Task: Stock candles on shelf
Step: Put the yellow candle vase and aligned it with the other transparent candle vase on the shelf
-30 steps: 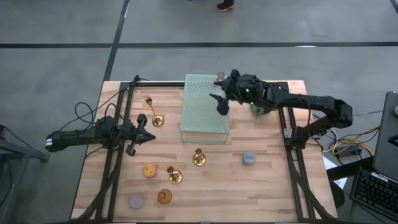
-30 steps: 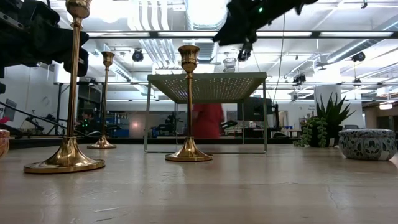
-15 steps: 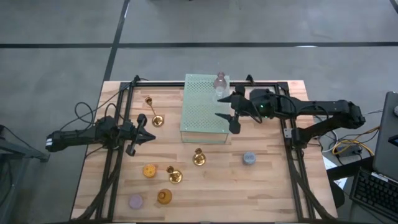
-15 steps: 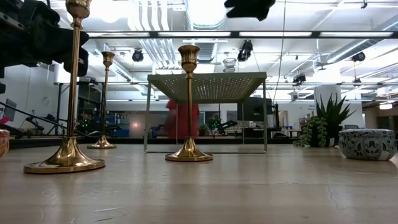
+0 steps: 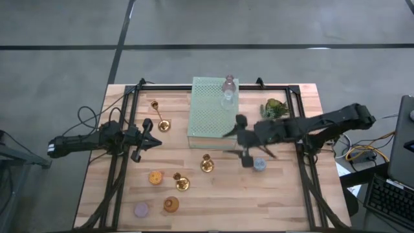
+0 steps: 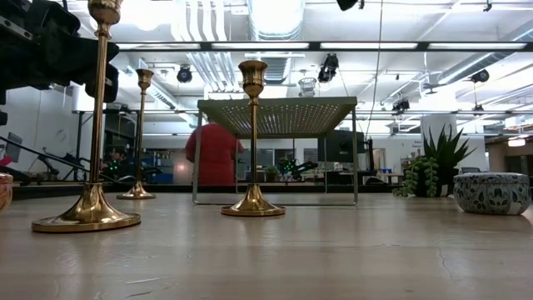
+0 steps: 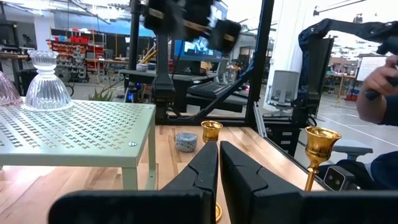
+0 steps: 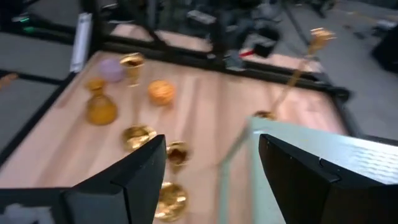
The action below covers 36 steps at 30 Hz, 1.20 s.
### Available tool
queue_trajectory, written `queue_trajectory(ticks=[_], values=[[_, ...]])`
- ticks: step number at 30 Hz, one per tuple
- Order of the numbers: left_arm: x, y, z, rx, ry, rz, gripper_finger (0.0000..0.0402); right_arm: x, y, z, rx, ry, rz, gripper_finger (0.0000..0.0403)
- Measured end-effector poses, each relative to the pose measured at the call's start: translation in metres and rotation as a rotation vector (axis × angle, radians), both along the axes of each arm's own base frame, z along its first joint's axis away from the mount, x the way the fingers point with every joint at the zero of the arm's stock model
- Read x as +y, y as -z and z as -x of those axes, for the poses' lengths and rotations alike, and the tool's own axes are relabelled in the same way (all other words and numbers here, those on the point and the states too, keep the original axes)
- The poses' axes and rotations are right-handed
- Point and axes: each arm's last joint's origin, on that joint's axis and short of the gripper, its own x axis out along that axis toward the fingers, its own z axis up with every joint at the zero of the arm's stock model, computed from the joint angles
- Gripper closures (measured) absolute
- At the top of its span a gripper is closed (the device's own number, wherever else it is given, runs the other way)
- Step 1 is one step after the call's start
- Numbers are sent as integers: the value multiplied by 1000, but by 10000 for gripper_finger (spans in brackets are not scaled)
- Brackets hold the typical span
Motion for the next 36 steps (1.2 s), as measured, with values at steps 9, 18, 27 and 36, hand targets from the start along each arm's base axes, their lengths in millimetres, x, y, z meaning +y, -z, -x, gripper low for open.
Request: queue_trajectory(ticks=[9,18,27,36], values=[[0,0,0,0,0,0,381,62,39,-26,37,-136,-45,160],[0,0,0,4,0,0,381,113,89,-59,4,-186,-156,159],[0,1,0,11,0,1,381,143,130,-98,-76,-197,-227,145],[0,2,0,22,-1,2,381,161,163,-141,-56,-170,-233,88]])
